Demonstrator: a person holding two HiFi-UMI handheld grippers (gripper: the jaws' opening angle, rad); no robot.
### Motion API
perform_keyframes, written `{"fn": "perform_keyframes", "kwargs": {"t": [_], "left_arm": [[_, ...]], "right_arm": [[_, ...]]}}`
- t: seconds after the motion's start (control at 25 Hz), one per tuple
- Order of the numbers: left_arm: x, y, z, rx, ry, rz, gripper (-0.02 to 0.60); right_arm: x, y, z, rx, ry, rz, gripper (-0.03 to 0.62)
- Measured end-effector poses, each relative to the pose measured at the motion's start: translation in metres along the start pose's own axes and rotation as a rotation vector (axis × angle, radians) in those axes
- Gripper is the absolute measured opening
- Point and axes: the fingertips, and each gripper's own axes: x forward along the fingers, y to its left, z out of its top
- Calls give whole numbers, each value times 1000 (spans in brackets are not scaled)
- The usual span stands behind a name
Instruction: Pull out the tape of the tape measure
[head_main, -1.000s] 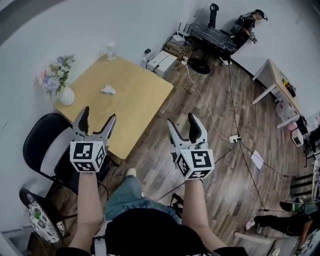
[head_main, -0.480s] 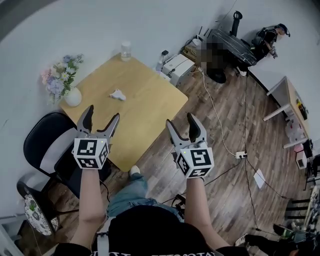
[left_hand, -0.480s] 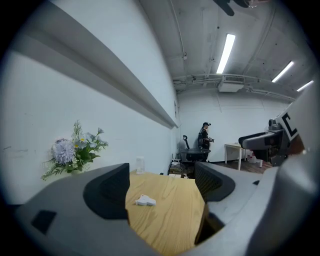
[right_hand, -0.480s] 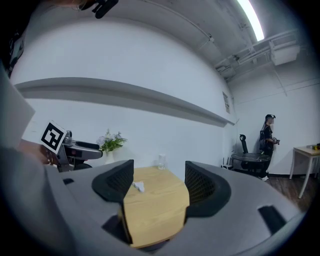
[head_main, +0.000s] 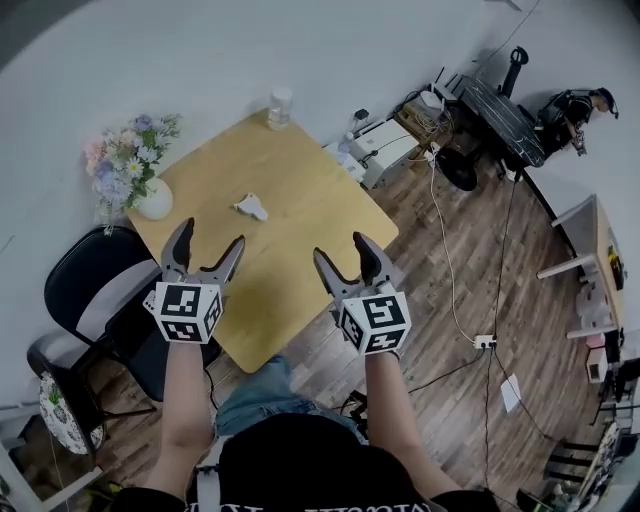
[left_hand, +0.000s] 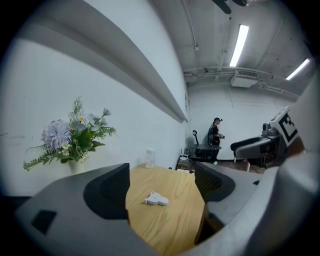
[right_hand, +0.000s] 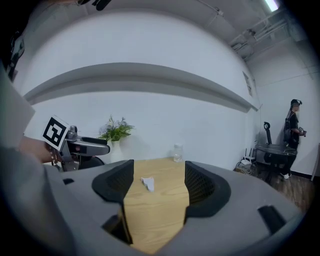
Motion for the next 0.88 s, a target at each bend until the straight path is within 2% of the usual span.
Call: {"fn": "perform_keyframes", "kwargs": {"t": [0.32, 0.88], "left_arm": [[16, 19, -21, -25, 43, 48, 411], [26, 33, -56, -26, 133, 139, 390]], "right_arm": [[70, 10, -23, -9, 84, 137, 320], [147, 33, -73, -5, 218, 299, 301]]}}
